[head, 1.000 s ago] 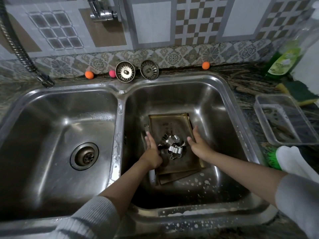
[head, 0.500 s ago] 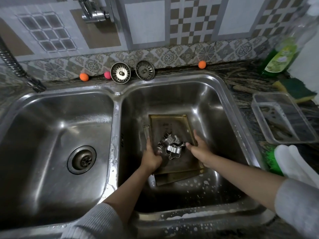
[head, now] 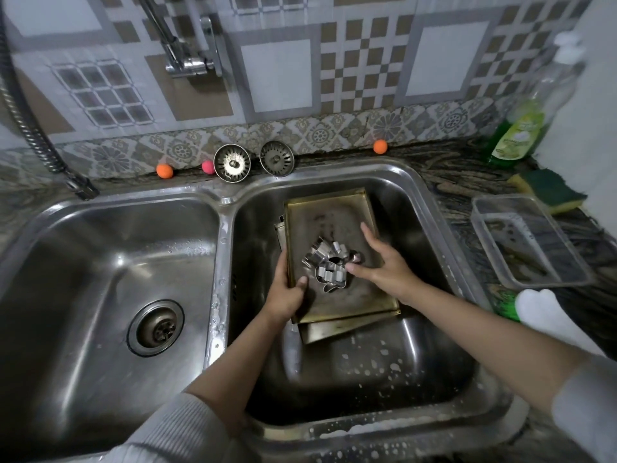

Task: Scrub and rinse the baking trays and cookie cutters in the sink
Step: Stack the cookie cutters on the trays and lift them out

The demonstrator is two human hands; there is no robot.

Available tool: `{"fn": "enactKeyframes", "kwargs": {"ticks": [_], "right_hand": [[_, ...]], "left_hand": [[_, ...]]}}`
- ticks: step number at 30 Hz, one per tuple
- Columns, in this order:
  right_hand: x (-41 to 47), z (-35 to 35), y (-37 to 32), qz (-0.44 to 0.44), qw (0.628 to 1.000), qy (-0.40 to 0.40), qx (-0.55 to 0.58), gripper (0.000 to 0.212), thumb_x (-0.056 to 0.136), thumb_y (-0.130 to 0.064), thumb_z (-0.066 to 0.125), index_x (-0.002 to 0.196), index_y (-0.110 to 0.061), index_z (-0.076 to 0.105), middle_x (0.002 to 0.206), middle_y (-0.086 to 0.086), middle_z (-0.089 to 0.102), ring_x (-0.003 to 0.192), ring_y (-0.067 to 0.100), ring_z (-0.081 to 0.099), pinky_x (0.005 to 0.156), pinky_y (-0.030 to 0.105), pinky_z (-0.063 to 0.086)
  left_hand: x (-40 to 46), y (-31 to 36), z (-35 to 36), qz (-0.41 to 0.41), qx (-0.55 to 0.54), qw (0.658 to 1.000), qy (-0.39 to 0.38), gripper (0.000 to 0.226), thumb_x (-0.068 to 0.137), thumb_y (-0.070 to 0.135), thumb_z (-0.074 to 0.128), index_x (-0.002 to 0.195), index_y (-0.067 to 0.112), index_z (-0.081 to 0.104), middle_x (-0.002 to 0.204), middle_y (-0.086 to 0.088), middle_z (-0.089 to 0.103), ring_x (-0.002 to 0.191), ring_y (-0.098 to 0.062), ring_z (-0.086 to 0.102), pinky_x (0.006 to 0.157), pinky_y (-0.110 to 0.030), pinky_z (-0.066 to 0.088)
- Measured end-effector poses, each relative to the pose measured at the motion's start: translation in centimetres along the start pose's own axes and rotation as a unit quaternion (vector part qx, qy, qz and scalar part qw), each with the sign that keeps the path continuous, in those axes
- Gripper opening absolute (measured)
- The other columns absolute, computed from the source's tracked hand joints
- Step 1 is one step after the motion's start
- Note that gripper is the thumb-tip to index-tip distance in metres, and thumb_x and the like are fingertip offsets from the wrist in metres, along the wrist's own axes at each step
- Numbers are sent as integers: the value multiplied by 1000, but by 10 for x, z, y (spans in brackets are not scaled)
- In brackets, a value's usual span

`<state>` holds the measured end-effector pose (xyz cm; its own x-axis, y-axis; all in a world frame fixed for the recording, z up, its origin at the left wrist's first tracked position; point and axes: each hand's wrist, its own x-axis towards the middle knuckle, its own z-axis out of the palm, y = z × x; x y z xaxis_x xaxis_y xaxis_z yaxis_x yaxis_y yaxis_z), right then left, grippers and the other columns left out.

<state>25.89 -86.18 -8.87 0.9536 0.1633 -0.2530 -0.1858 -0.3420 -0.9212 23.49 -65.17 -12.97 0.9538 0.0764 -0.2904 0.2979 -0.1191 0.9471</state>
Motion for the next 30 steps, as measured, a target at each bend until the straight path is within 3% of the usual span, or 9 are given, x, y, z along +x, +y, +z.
{"fn": "enactKeyframes", "kwargs": {"ticks": [5,8,10,14,18,21,23,28,30], "right_hand": [[-2,-7,-17,-55,996,13,-62,89,61,-57,75,136,-61,27,153,8,19,144,26,9,117,48,13],[-6,-9,-30,-85,994,24,-67,77,56,-61,73,123,-68,35,154,8,9,145,26,3,117,46,10],[-9,-11,-37,-106,992,27,-63,74,54,-52,77,118,-63,42,154,5,6,143,20,4,114,40,10],[-10,-14,-40,-143,986,44,-67,71,48,-43,83,113,-50,55,147,-5,12,133,6,14,111,27,16],[-6,-16,-40,-173,981,60,-65,67,47,-45,83,109,-52,58,147,-8,13,137,6,14,114,30,17],[-2,-18,-42,-198,974,75,-86,65,47,-52,83,107,-58,58,154,2,9,145,16,9,116,36,15],[-1,-21,-50,-205,970,81,-105,66,49,-50,83,110,-54,59,156,5,4,146,16,2,117,36,12],[-1,-33,-78,-202,966,74,-144,68,53,-43,86,115,-50,58,158,3,-9,143,12,-8,113,36,7],[0,-37,-86,-228,958,82,-151,67,54,-43,86,116,-48,59,158,2,-7,144,13,-7,115,37,7]], "left_hand": [[0,29,-1,39,-6,999,-20,70,97,1,43,151,33,11,140,10,36,131,-6,33,112,-25,21],[0,44,-3,55,-51,997,-33,67,97,30,45,150,35,4,151,-1,32,140,-16,29,112,-26,23],[-3,52,-5,72,-41,995,-50,83,86,47,50,149,38,-3,153,-2,29,137,-8,29,111,-24,26],[2,51,-8,175,56,979,-90,111,76,22,77,148,32,-7,139,29,33,128,16,34,104,-8,28],[15,53,-14,214,165,957,-103,111,68,50,80,150,39,5,145,11,44,137,-8,36,116,-40,26],[15,57,-15,219,192,954,-72,103,60,67,75,145,49,19,143,1,46,137,-11,34,116,-32,23],[17,62,-13,224,173,959,-35,98,54,72,73,140,43,38,135,-3,49,130,-8,39,113,-28,29],[34,71,-13,226,176,958,-7,87,50,71,79,119,21,62,100,-16,61,100,-25,59,94,-45,49],[34,83,-13,242,167,956,10,87,47,72,78,113,16,66,100,-15,59,101,-22,57,95,-42,49]]}}
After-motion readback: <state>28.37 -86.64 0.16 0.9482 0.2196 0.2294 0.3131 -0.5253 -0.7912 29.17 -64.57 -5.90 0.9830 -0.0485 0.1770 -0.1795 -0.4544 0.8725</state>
